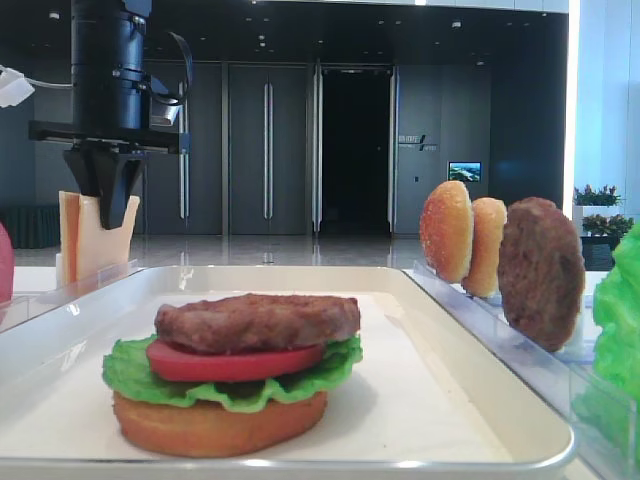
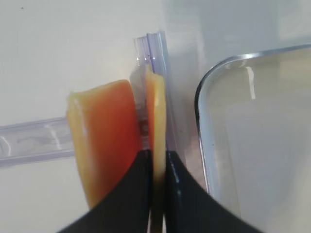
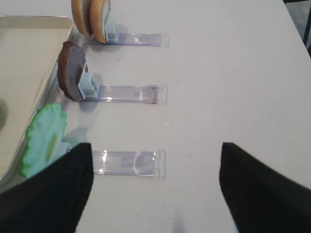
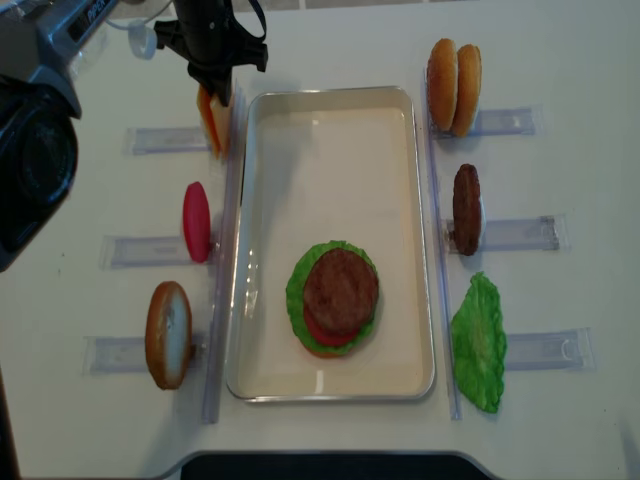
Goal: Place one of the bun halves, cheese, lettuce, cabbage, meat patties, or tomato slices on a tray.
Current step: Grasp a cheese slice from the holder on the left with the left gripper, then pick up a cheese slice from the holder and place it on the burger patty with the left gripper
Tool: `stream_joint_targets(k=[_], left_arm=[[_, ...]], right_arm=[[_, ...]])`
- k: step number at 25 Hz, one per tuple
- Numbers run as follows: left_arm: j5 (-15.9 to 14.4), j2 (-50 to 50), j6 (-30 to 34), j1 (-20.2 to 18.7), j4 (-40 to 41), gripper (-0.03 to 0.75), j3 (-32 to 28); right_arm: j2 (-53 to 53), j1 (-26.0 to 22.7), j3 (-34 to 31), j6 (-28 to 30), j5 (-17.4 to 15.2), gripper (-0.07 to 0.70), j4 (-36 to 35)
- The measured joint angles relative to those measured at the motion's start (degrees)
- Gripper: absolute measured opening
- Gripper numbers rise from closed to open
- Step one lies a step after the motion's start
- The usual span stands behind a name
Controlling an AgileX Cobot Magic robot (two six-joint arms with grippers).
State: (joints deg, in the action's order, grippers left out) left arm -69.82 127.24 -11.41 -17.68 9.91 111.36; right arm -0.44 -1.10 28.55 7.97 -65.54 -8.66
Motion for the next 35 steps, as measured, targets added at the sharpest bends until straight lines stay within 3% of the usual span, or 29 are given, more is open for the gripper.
stream_joint_targets(k=[19, 28, 35], left_arm=[[-0.4, -6.5, 0.1, 0.0, -2.8, 0.035, 2.2], [-0.8, -13.5, -4.3, 0.0, -4.0, 0.035, -5.5], [-0.8, -18.0, -5.7, -0.2, -11.7, 0.035, -12.2]], right_arm=[[0.0, 0.0, 0.0, 0.0, 0.0, 0.540, 0.0], [0.0, 0.0, 0.0, 0.0, 0.0, 0.540, 0.0], [0.0, 0.0, 0.0, 0.0, 0.0, 0.540, 0.0]])
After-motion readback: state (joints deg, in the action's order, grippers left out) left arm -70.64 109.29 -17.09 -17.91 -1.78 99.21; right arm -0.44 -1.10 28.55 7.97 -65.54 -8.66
